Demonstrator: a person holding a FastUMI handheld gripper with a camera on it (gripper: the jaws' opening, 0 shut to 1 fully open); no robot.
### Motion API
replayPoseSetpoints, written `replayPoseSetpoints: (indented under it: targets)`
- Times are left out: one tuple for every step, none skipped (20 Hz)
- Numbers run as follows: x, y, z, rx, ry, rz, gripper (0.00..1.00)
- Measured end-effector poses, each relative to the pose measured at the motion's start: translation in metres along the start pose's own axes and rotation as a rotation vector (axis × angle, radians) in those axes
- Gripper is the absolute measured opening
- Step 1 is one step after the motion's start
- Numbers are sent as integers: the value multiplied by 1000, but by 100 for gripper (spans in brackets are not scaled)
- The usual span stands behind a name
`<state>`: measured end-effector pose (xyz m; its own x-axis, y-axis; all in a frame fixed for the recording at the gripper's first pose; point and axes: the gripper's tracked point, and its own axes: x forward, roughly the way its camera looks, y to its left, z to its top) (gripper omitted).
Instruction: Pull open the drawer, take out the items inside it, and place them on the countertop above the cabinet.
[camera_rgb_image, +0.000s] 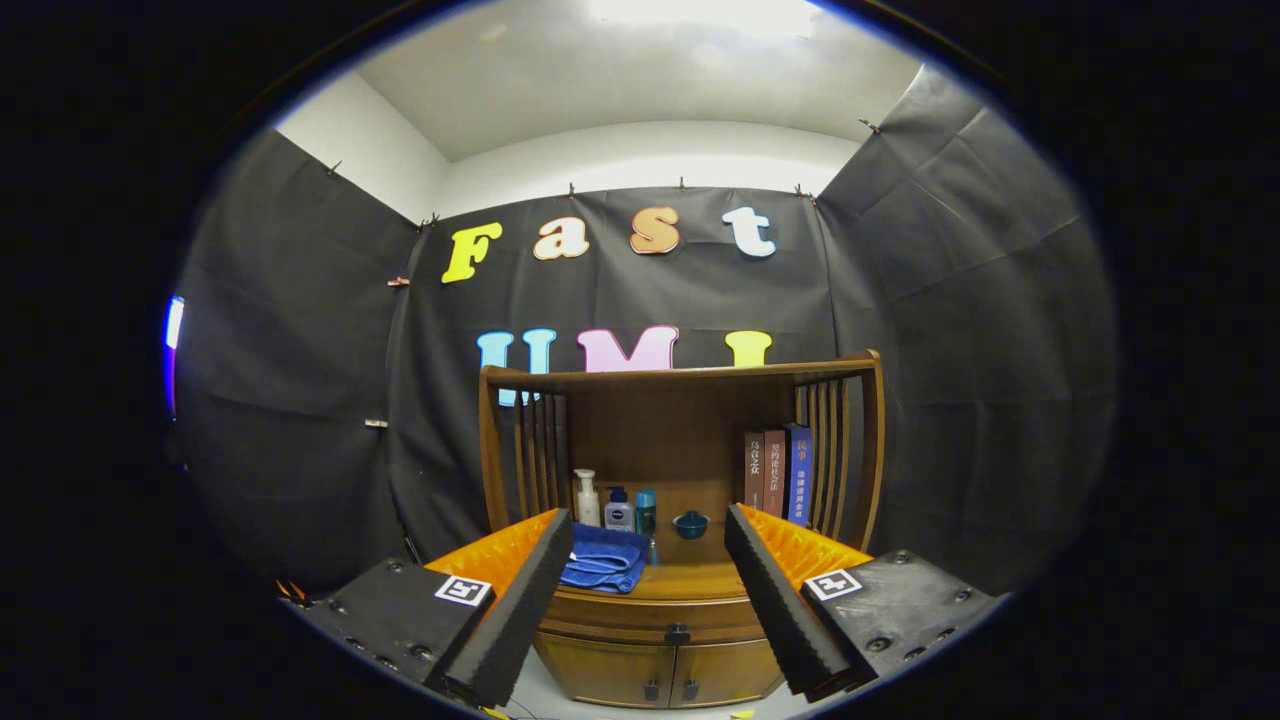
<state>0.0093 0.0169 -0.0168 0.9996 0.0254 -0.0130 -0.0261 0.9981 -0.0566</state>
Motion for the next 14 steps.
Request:
replayPoseSetpoints:
  targets:
    - [2,-2,-5,-1,10,-5,98]
    - [5,-3,-9,1,17,-9,98]
    - [8,-3,-14,4,23,-12,98]
    - [11,-3,-19,7,27,-14,98]
    - [15,-5,-25,9,30,-20,98]
    - [19,-6,-32,11,37,-24,98]
    - [24,-8,-42,16,52,-28,98]
    - [29,-9,-53,24,70,-30,98]
    - [33,-11,-64,31,90,-33,98]
    - [38,-13,-74,39,108,-35,98]
    - [44,-14,-85,45,126,-38,98]
    - [50,-16,-96,48,142,-42,98]
    - [56,-20,-108,48,157,-46,98]
    - [61,-22,-120,46,175,-52,98]
